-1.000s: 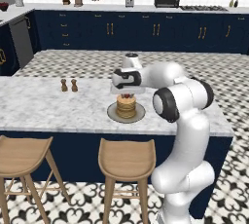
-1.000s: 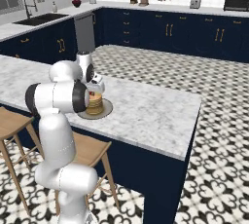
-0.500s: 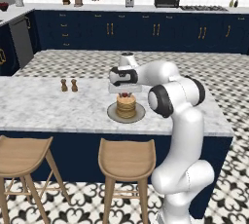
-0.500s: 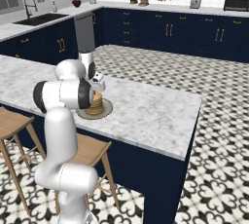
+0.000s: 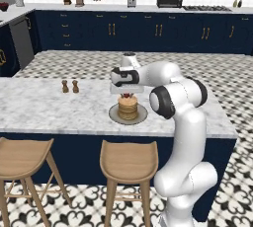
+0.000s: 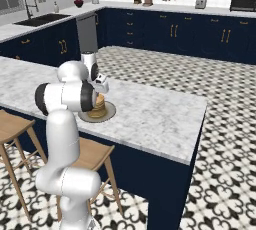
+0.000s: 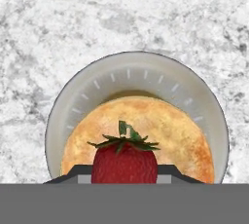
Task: Take the strawberry from the fridge and place it on top of the pancake, located on the dining counter.
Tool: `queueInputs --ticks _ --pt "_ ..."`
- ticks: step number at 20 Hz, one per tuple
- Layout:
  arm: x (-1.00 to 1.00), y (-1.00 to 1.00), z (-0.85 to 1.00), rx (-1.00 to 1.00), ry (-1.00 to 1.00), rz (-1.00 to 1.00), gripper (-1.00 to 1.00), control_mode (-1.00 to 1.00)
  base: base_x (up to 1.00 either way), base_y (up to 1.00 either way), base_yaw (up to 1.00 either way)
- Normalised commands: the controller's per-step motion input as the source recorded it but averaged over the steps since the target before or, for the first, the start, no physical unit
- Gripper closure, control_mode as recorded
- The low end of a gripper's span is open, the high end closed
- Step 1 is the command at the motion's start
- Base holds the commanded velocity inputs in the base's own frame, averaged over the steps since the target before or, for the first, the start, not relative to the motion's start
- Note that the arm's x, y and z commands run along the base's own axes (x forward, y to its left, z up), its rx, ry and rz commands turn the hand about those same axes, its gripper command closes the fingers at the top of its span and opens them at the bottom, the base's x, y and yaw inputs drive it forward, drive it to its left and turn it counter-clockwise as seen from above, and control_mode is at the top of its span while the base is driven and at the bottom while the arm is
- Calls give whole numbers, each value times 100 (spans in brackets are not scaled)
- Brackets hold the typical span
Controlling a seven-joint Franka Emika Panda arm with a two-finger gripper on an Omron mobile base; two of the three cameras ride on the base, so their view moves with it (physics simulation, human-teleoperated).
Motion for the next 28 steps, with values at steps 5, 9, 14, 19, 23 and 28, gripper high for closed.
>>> queueInputs --ticks 5,9,14,19,23,28 --pt "-14 -4 0 0 -10 0 100 -100 0 0 0" --pt "-4 0 -14 0 -3 0 100 -100 0 0 0" --pt "0 0 -23 0 0 0 100 -100 0 0 0" --pt "-1 0 -28 0 0 0 -100 -100 0 0 0" --pt "-7 0 -3 0 0 0 -100 -100 0 0 0" --pt "-20 -2 16 0 -2 0 -100 -100 0 0 0"
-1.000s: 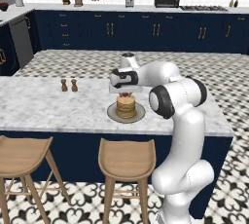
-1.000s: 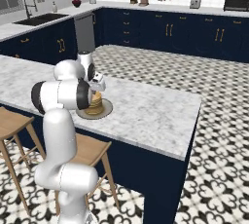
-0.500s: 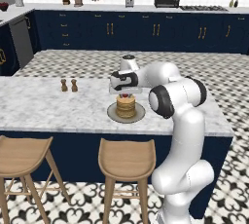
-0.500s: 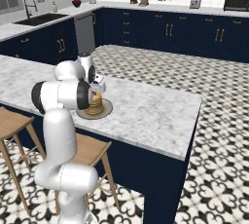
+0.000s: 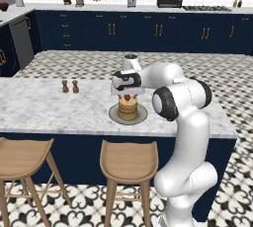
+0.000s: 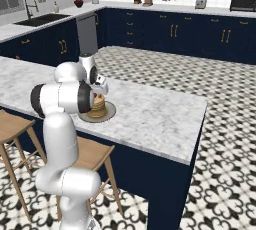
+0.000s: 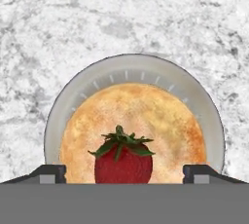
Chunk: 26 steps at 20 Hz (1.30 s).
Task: Take the strawberry from the fridge and place it on top of the pancake, located on the dining counter.
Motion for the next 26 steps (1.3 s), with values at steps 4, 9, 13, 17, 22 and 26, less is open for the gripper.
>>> queueInputs --ticks 4,9,13,17,22,26 --pt "-54 -12 44 0 -7 0 -100 -100 0 0 0" --pt "-72 -25 37 1 -11 0 -100 -100 0 0 0" --pt "-89 -38 17 4 -14 0 -100 -100 0 0 0" --pt "-94 -43 5 5 -15 0 -100 -100 0 0 0" --pt "-95 -42 8 6 -16 0 -100 -100 0 0 0" --pt "-93 -39 18 6 -14 0 -100 -100 0 0 0"
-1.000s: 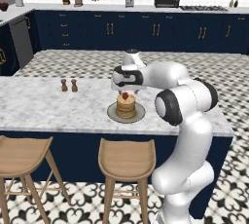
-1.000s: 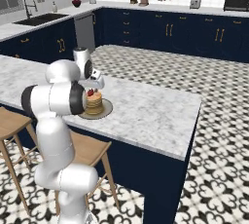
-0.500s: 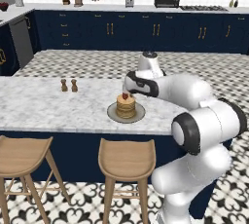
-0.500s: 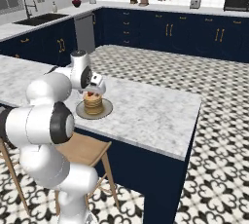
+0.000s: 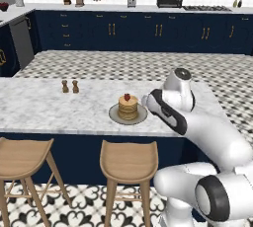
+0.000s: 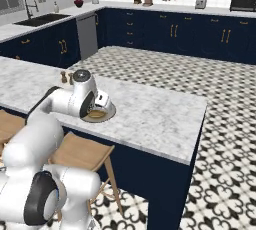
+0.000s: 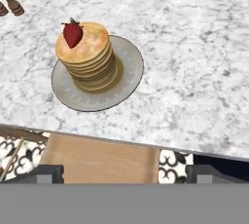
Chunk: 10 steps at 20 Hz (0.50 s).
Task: Take the strawberry from the fridge and place it on top of the pancake, located on the dining counter.
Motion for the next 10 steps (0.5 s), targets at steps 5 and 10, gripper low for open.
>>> queueInputs --ticks 5,10 --pt "-82 -37 35 5 -9 0 -100 -100 0 0 0" --pt "-66 -36 51 2 -5 -1 -100 -100 0 0 0"
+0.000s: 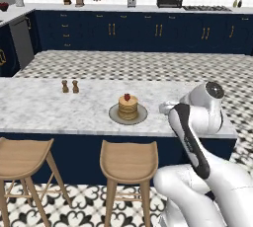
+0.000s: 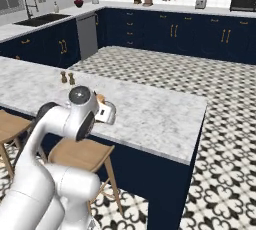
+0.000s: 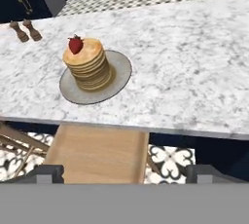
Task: Take the strawberry from the fridge and place it on top of the pancake, located on the dining counter.
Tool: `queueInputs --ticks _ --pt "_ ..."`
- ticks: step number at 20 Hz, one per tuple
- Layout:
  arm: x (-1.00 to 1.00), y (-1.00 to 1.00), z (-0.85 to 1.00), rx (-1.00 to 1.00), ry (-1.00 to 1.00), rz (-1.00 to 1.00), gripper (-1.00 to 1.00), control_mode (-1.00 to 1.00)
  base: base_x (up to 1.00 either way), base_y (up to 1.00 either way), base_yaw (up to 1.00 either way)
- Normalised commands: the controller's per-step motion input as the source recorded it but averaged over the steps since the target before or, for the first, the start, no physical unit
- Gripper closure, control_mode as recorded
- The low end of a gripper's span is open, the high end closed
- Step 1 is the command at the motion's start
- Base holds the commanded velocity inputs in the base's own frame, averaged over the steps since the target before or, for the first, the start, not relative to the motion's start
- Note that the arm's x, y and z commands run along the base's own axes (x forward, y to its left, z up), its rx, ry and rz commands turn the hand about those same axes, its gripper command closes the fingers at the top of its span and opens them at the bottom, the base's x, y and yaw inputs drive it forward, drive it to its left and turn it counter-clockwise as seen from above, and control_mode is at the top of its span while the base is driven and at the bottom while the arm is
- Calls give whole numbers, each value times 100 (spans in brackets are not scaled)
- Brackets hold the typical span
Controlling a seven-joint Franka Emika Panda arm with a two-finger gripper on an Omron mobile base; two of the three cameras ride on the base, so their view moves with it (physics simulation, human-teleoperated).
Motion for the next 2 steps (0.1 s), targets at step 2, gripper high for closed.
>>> queueInputs --ticks 2 --pt "-59 -36 61 2 -4 -2 -100 -100 0 0 0"
